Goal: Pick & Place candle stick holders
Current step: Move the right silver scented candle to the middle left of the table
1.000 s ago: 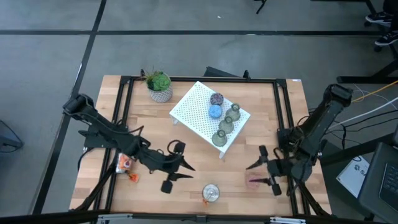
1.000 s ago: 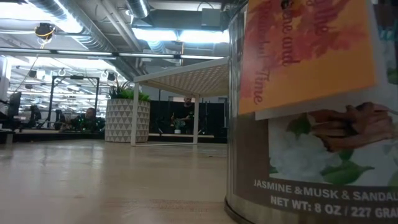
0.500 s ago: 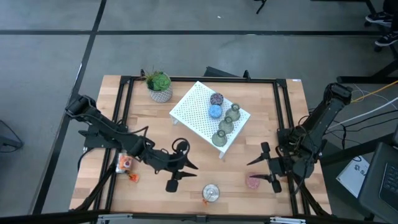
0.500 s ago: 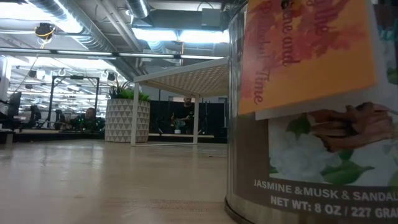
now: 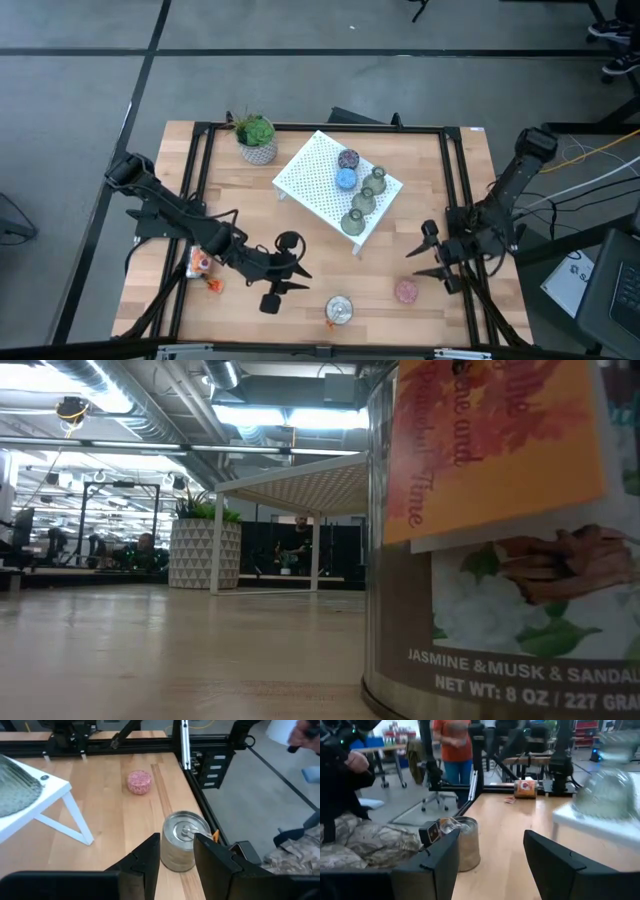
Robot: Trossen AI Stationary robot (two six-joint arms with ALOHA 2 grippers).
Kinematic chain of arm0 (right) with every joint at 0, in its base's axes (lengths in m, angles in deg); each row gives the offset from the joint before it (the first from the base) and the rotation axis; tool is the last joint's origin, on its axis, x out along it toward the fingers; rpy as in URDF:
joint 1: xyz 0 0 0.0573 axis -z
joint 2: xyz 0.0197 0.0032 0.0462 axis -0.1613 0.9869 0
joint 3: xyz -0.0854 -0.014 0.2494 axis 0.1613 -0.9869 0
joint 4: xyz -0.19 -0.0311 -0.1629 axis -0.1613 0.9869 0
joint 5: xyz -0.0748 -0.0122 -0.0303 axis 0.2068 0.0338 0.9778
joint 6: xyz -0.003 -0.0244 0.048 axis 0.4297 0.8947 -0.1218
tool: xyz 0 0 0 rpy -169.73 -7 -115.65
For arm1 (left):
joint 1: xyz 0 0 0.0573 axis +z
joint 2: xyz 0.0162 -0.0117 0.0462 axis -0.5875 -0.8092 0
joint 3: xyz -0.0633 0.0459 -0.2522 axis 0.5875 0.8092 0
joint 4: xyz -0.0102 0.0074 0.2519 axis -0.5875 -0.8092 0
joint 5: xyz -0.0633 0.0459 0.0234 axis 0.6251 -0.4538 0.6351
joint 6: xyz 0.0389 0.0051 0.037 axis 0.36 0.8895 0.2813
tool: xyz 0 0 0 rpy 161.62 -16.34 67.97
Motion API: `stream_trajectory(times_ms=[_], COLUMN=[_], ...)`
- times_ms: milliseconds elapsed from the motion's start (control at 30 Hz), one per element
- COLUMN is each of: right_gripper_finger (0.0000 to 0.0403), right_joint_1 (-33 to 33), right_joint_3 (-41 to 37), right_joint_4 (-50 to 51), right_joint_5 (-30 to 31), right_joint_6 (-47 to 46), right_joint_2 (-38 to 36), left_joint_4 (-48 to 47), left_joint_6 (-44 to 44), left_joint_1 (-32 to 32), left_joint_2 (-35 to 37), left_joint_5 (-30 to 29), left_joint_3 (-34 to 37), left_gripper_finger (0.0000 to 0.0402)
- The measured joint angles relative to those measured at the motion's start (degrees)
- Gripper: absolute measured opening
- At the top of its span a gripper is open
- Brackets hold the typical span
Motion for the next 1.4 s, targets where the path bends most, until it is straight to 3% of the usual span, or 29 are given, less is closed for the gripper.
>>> stream_trajectory(times_ms=[100,233,300,467,600,767,900,1067,1267,1400], right_gripper_finger=[0.0218,0.0218,0.0218,0.0218,0.0218,0.0218,0.0218,0.0218,0.0218,0.0218], right_joint_1=[0.1,0.6,1.0,4.3,8.3,12.3,13.9,16.2,21.2,26.4], right_joint_3=[-6.1,-5.2,-5.9,-6.0,-6.0,-6.0,-6.0,-6.0,-6.0,-5.9], right_joint_4=[-8.7,-9.6,-9.3,-4.2,1.8,8.2,16.8,23.5,31.2,32.6], right_joint_5=[1.2,3.1,0.1,-11.7,-13.6,-21.3,-21.0,-22.3,-31.2,-38.9], right_joint_6=[2.0,10.0,11.4,10.8,9.5,11.8,13.7,17.8,19.6,22.7], right_joint_2=[-1.8,-3.0,-4.4,-9.1,-12.7,-18.7,-24.6,-32.4,-42.2,-43.9], left_joint_4=[0.1,0.2,0.3,0.6,0.6,0.2,0.2,-0.8,-1.2,-1.4], left_joint_6=[0.1,-1.6,-2.1,-2.5,-2.8,-2.8,-2.2,0.0,5.0,6.9], left_joint_1=[-0.3,0.0,0.1,0.1,0.1,0.1,0.0,0.0,0.0,0.1], left_joint_2=[0.0,0.0,0.0,0.0,0.1,0.1,0.1,0.1,0.1,0.1], left_joint_5=[-0.4,-0.9,-0.9,-1.4,-1.8,0.3,5.5,7.4,7.4,7.1], left_joint_3=[0.0,0.0,0.0,0.0,0.0,0.0,0.0,0.0,0.0,-0.1], left_gripper_finger=[0.0112,0.0115,0.0115,0.0116,0.0116,0.0116,0.0116,0.0116,0.0116,0.0116])
